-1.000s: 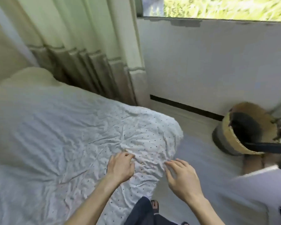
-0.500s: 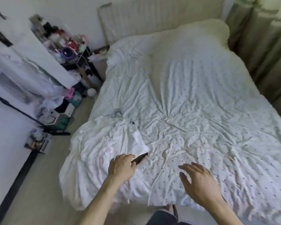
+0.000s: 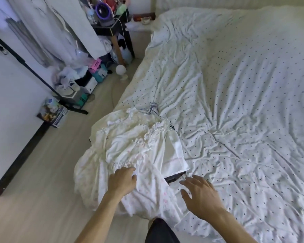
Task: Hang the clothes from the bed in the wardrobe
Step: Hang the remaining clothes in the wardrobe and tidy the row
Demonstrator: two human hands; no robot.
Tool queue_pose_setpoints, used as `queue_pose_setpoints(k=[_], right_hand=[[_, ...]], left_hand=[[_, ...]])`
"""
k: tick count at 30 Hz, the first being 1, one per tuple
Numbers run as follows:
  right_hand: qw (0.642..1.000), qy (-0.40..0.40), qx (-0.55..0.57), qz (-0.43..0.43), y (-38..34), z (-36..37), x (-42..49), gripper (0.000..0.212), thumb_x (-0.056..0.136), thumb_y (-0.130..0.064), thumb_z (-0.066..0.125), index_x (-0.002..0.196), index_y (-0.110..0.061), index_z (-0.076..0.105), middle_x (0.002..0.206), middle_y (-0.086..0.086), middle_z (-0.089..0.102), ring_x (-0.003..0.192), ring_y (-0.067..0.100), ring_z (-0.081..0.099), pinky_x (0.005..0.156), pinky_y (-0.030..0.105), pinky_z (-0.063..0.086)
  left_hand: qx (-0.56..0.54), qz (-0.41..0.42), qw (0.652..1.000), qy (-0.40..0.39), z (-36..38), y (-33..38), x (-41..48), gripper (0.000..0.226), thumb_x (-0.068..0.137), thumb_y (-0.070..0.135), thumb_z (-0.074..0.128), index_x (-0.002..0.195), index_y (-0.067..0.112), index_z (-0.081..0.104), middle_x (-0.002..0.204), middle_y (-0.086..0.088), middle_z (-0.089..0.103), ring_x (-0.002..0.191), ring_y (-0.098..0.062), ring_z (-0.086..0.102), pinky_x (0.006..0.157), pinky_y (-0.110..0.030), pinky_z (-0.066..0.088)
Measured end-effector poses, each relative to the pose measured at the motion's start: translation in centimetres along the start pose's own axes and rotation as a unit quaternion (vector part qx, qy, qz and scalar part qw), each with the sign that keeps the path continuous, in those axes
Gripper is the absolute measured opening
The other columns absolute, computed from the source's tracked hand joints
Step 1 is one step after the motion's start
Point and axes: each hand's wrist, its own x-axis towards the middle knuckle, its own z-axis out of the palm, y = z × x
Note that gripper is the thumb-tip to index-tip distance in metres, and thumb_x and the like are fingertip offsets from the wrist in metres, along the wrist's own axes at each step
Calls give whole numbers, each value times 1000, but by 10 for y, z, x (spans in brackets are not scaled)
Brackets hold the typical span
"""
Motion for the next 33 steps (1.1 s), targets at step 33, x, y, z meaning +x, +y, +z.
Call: queue_pose_setpoints(k=[33], right_hand=[[980, -40, 27, 192, -2, 16, 457, 39, 102, -30, 47, 141, -27, 44, 144, 0, 43, 121, 26, 53, 97, 38, 45]], left_hand=[[91, 134, 987, -5, -94, -88, 477, 32, 102, 36, 43, 130, 28, 56, 110, -4, 65, 105, -27, 60, 85, -39, 46]])
